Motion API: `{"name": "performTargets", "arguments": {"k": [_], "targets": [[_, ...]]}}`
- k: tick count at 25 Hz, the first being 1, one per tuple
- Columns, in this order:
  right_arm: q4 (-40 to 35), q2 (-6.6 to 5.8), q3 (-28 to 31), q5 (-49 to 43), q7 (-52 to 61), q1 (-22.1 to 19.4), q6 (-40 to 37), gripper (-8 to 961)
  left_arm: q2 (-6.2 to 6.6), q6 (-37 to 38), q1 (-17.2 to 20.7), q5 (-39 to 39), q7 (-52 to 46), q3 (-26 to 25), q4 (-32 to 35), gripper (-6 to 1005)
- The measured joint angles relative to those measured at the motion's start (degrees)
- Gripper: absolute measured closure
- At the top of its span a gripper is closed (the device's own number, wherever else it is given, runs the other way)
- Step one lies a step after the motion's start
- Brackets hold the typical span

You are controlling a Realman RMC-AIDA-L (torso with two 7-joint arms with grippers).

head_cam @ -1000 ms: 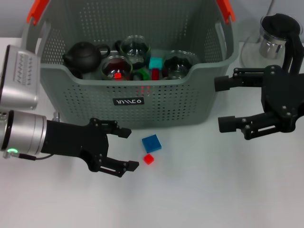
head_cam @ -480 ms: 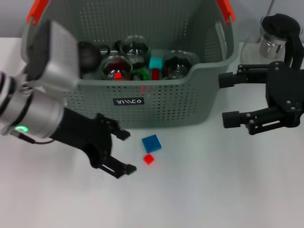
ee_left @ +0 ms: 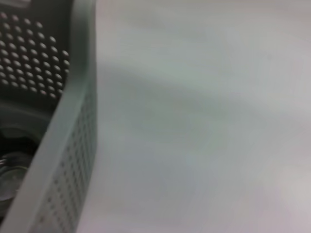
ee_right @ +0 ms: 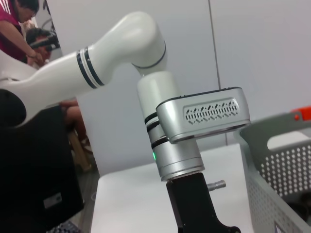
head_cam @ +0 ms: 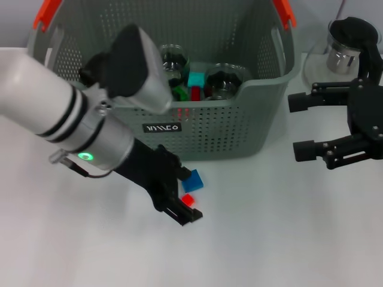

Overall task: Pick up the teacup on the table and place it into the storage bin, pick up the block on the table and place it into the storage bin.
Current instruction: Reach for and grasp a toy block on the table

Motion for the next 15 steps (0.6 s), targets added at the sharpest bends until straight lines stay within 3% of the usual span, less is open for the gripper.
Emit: {"name": "performTargets", "arguments": {"k": [7,15], "targets": [[0.07,-1.41,-1.22,-1.88,0.29,-0.38,-0.05,10,-0.01,-5.08,-1.70,4.33,-7.52,7.55,-1.39,124],[0.50,-3.29,-1.31,-3.01,0.25,-0.85,-0.04,11,-0.09,-8.14,-2.80,5.84,-13.98,12.02,-1.68,126]]}}
